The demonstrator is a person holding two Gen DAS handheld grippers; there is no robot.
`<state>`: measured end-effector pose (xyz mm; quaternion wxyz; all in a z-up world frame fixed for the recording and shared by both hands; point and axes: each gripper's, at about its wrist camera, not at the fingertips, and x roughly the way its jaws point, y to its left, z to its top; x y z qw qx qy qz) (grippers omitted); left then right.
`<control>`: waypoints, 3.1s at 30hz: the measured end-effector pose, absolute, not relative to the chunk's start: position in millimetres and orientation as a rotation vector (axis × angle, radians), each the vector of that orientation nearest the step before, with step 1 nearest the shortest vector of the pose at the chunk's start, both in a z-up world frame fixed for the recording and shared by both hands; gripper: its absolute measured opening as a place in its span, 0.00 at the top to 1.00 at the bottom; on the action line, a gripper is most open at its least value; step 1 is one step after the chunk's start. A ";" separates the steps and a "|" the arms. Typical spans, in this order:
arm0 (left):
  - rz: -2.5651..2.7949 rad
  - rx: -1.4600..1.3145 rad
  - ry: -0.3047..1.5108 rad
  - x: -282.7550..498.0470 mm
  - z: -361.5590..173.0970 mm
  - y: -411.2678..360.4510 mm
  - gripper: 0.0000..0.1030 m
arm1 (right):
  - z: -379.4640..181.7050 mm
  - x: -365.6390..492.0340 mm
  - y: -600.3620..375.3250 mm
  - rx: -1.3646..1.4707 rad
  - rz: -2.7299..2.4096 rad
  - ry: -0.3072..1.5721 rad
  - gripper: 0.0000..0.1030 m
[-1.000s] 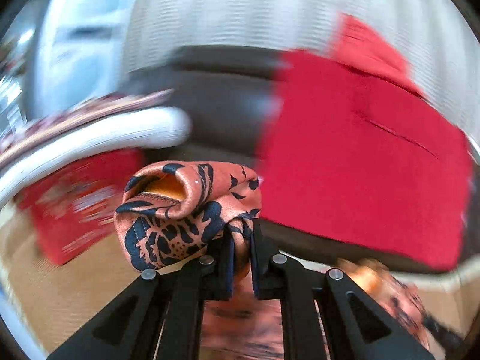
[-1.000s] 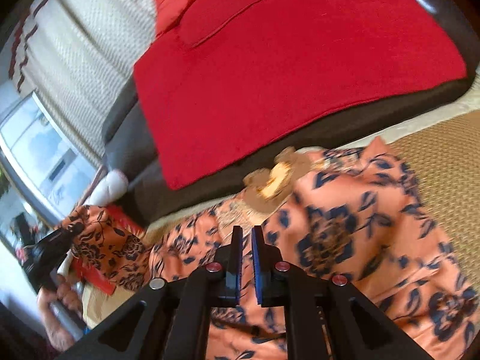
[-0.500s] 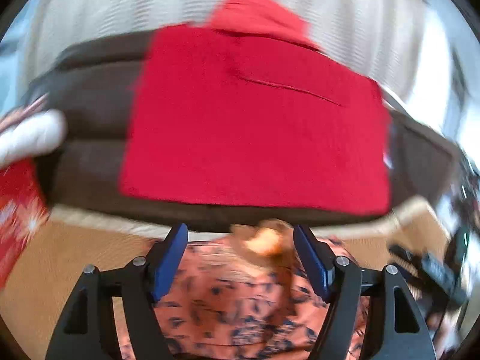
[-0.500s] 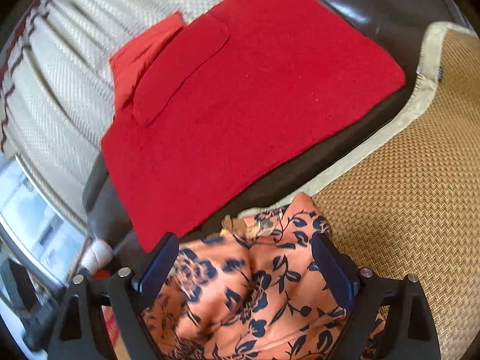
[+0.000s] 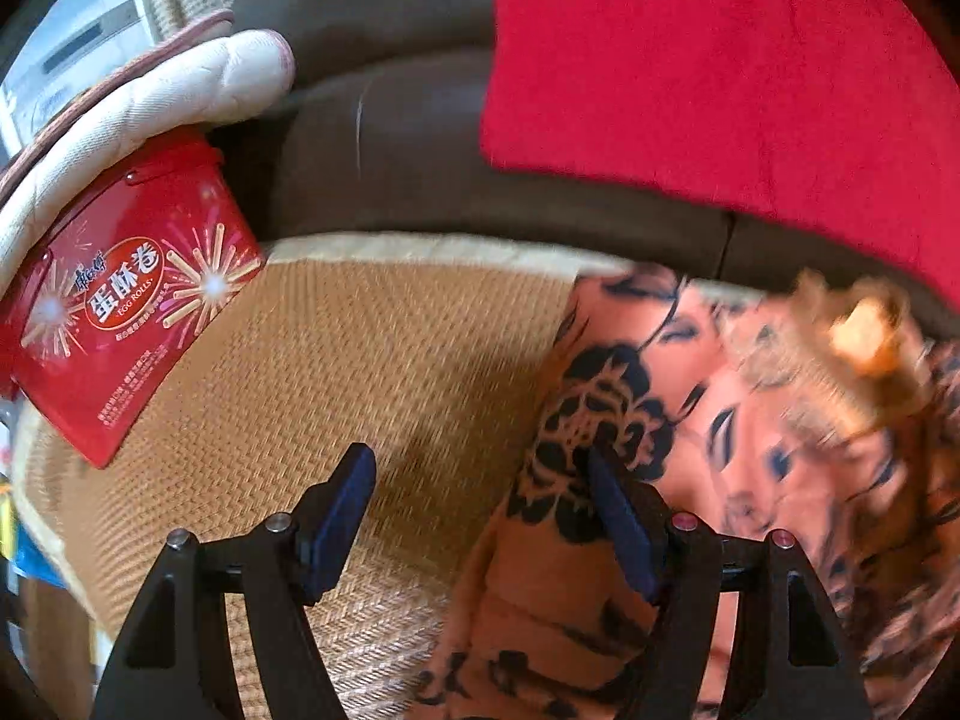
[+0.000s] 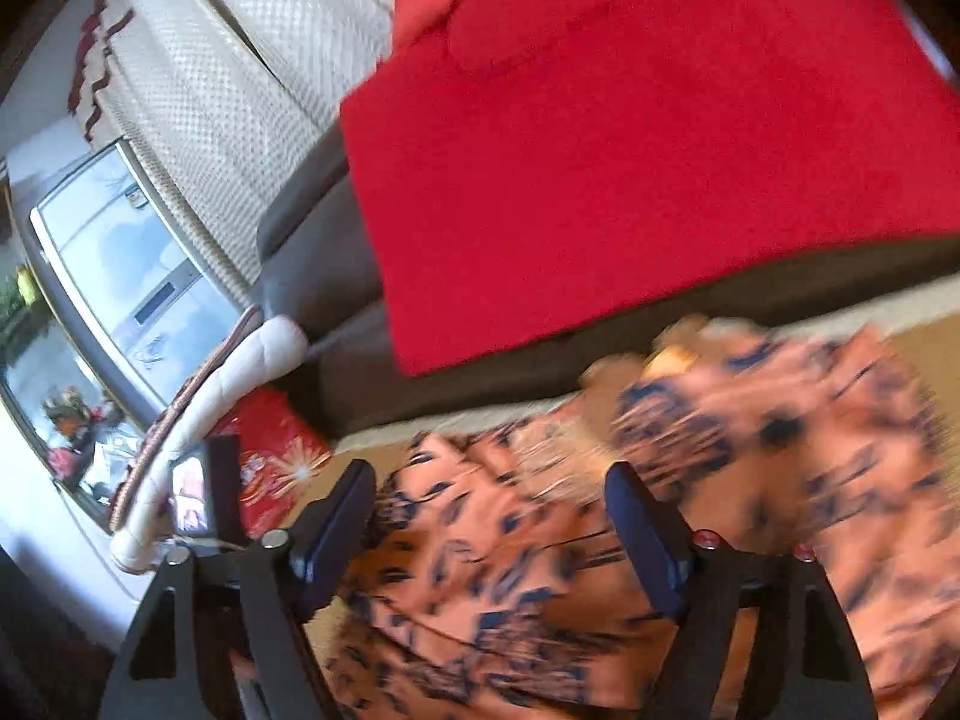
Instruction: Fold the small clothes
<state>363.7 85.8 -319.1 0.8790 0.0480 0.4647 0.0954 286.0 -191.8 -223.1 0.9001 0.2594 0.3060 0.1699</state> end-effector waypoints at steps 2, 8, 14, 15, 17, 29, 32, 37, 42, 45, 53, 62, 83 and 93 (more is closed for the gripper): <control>0.217 0.155 0.995 364.7 -328.9 81.9 0.28 | -240.8 302.5 -176.0 0.544 0.343 0.705 0.32; 0.224 0.239 0.992 357.8 -332.0 75.3 0.28 | -276.8 298.4 -198.4 0.486 0.062 0.970 0.75; 0.235 0.249 0.993 352.2 -326.7 77.7 0.28 | -275.7 234.2 -281.3 0.498 -0.188 1.005 0.76; 0.240 0.246 0.988 350.6 -325.3 78.7 0.28 | -268.5 222.6 -293.1 0.552 -0.175 0.960 0.75; 0.253 0.245 0.969 346.7 -319.8 79.3 0.28 | -254.9 212.8 -303.7 0.619 -0.140 0.875 0.74; 0.289 0.255 0.854 346.7 -300.7 85.9 0.28 | -219.0 203.9 -323.0 0.711 -0.074 0.628 0.19; 0.268 0.281 0.832 344.4 -300.1 79.9 0.28 | -233.9 215.0 -327.7 0.765 -0.085 0.668 0.19; 0.260 0.317 0.848 346.0 -308.9 74.9 0.28 | -271.5 236.6 -339.7 0.785 -0.094 0.807 0.20; 0.259 0.311 0.837 346.2 -307.0 72.2 0.28 | -298.9 265.6 -331.0 0.747 -0.028 0.913 0.75; 0.251 0.298 0.805 343.7 -300.9 71.1 0.28 | -293.3 270.0 -317.3 0.656 -0.009 0.919 0.87; 0.187 0.356 0.754 343.3 -302.4 48.5 0.28 | -234.9 255.3 -316.2 0.509 -0.122 0.549 0.87; 0.195 0.331 0.854 359.1 -318.5 56.0 0.27 | -271.3 258.0 -363.4 0.729 -0.131 0.612 0.81; 0.072 0.322 1.024 385.4 -363.3 19.9 0.24 | -331.4 318.9 -290.8 0.560 -0.079 0.863 0.49; 0.055 0.328 1.023 365.7 -356.8 22.5 0.24 | -325.0 311.6 -262.9 0.405 0.031 0.941 0.39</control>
